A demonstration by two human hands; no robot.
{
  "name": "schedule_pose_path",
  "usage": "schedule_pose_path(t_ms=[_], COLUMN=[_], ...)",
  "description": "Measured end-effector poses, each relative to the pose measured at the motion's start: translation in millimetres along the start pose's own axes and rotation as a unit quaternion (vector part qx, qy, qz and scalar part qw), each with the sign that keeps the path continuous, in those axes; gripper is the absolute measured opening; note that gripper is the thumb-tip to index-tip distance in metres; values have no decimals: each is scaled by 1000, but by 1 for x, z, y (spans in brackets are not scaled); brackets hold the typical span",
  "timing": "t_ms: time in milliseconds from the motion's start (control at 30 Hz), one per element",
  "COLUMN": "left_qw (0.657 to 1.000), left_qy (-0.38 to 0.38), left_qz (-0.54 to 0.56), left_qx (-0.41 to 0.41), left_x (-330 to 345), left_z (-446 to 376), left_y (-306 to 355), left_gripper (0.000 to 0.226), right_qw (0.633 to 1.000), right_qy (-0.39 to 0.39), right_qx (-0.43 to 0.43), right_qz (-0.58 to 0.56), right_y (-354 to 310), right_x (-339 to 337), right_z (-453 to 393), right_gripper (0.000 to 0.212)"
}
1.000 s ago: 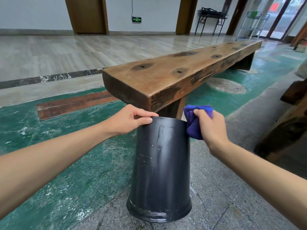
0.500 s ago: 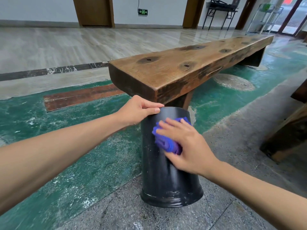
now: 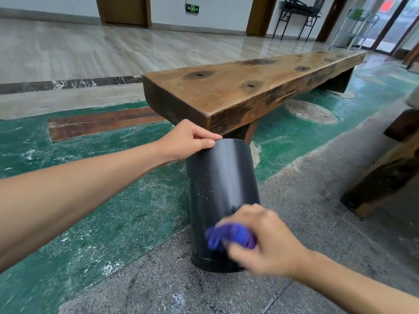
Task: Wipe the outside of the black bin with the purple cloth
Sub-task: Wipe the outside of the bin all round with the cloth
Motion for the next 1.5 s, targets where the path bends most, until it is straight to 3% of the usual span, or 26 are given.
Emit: schedule_pose_path(t_ms=[67, 133, 200, 267, 400, 667, 767, 1000, 1233, 1333, 1500], left_qw=[1000, 999, 999, 1000, 999, 997, 999, 999, 996, 986, 972], left_qy=[-26, -31, -15, -2, 8, -57, -17, -20, 7, 35, 63], left_qz=[9, 21, 27, 18, 29, 43, 36, 11, 75, 138, 183], left_qx=[-3, -10, -16, -9, 22, -15, -29, -33, -50, -85, -135], left_x=[-4, -7, -9, -9, 4, 2, 1, 11, 25, 27, 33], left_z=[4, 9, 12, 13, 16, 17, 16, 2, -1, 2, 2], left_y=[0, -2, -3, -2, 2, -21, -31, -29, -30, -34, -33], left_gripper=[29, 26, 19, 14, 16, 32, 17, 18, 25, 11, 16], right_qw=[966, 902, 850, 820, 833, 869, 895, 945, 987, 988, 978], right_qy=[170, 314, 375, 394, 358, 322, 303, 289, 102, 5, -115], right_qx=[135, 225, 297, 345, 375, 352, 307, 150, 25, -11, -32], right_qz=[-143, -192, -218, -229, -195, -134, -113, -39, 124, 155, 169], right_y=[14, 37, 61, 84, 104, 94, 87, 68, 63, 71, 88], right_x=[-20, -41, -57, -63, -48, -35, -34, -25, 1, 12, 12], right_z=[-9, -20, -30, -37, -46, -55, -60, -66, -36, -6, 46], right_gripper=[18, 38, 45, 39, 27, 22, 28, 38, 49, 47, 44])
Point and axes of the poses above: each hand's wrist, its own z-axis away from the middle knuckle, its own x-axis out of the palm, y = z × x, the point moved 2 cm from there along -z, towards the middle knuckle, and after that the axes turned 4 degrees about z, right-handed, at the moved point
